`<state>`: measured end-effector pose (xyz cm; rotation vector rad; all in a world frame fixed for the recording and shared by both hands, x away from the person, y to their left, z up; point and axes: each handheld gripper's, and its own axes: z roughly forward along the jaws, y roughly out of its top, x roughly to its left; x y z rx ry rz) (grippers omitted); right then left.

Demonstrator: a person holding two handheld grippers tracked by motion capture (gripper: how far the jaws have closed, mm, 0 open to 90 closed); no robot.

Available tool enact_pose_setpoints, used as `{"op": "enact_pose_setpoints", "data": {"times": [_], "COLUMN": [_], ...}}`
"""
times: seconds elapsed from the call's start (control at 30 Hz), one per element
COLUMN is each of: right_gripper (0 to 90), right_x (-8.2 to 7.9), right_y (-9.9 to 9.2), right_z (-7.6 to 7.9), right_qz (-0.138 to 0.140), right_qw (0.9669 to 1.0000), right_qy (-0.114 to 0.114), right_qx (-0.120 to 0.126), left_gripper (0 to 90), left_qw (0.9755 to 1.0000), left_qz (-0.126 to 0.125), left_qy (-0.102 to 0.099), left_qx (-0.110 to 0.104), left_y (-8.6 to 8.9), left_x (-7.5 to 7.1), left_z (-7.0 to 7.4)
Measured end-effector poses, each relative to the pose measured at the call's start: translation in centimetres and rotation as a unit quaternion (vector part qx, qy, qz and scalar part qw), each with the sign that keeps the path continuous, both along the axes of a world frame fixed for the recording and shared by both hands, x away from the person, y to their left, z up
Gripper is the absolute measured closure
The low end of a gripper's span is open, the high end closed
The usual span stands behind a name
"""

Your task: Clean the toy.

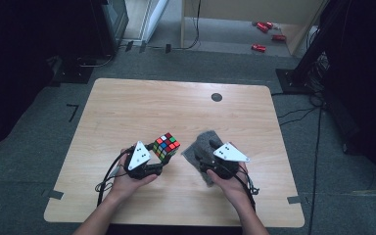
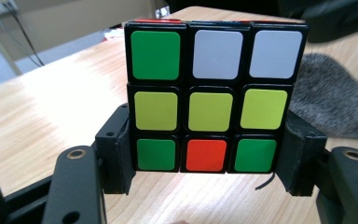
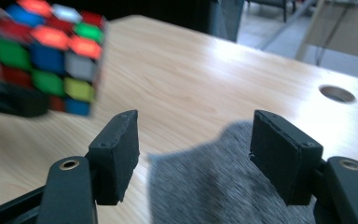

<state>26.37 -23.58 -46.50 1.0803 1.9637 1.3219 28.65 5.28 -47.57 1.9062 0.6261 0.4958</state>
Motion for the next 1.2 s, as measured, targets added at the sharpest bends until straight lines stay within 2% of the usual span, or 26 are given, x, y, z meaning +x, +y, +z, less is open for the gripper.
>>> {"op": "enact_pose_setpoints", "data": {"times": [0.07, 0.17, 0.23, 0.3, 0.47, 0.53, 0.67, 0.8, 0.93, 1.07, 1.2], "right_gripper": [33.0, 32.9, 32.4, 33.9, 44.6, 49.3, 53.1, 59.6, 65.5, 70.3, 72.6], "right_x": [0.5, 1.1, 1.4, 1.7, 2.0, 2.1, 2.2, 2.2, 2.1, 1.9, 1.3], "right_y": [-0.2, -0.4, -0.2, 0.0, 0.4, 0.4, 0.5, 0.5, 0.2, -0.1, -0.1], "right_z": [-0.8, -2.1, -2.8, -3.5, -4.4, -4.6, -4.8, -4.8, -4.7, -4.2, -3.1], "right_qz": [-0.006, -0.017, -0.023, -0.031, -0.042, -0.049, -0.057, -0.06, -0.047, -0.044, -0.039], "right_qw": [0.9998, 0.9986, 0.9968, 0.9944, 0.9914, 0.99, 0.9881, 0.9869, 0.988, 0.9888, 0.9936], "right_qy": [0.013, 0.034, 0.054, 0.065, 0.083, 0.093, 0.105, 0.108, 0.11, 0.126, 0.1], "right_qx": [-0.013, -0.037, -0.054, -0.077, -0.093, -0.094, -0.098, -0.104, -0.098, -0.067, -0.036], "left_gripper": [34.3, 34.3, 34.3, 34.3, 34.3, 34.5, 34.4, 34.4, 34.4, 34.4, 34.4], "left_qw": [0.9999, 0.9999, 0.9998, 0.9994, 0.999, 0.9993, 0.9989, 0.9991, 0.9991, 0.999, 0.9992], "left_qz": [-0.005, -0.004, -0.005, -0.01, -0.013, -0.002, 0.013, 0.011, 0.008, 0.003, -0.004], "left_qy": [0.011, 0.01, 0.014, 0.02, 0.028, 0.028, 0.042, 0.04, 0.042, 0.044, 0.04], "left_qx": [-0.008, -0.008, -0.016, -0.027, -0.031, -0.025, -0.014, -0.005, -0.005, -0.011, -0.002], "left_y": [0.2, 0.3, 0.4, 0.7, 0.9, 0.8, 0.5, 0.3, 0.2, 0.3, 0.1], "left_x": [0.2, 0.2, 0.2, 0.2, 0.2, 0.2, 0.4, 0.3, 0.3, 0.3, 0.2], "left_z": [0.0, 0.0, 0.1, 0.2, 0.3, 0.3, 0.1, 0.1, 0.0, 0.0, -0.2]}}
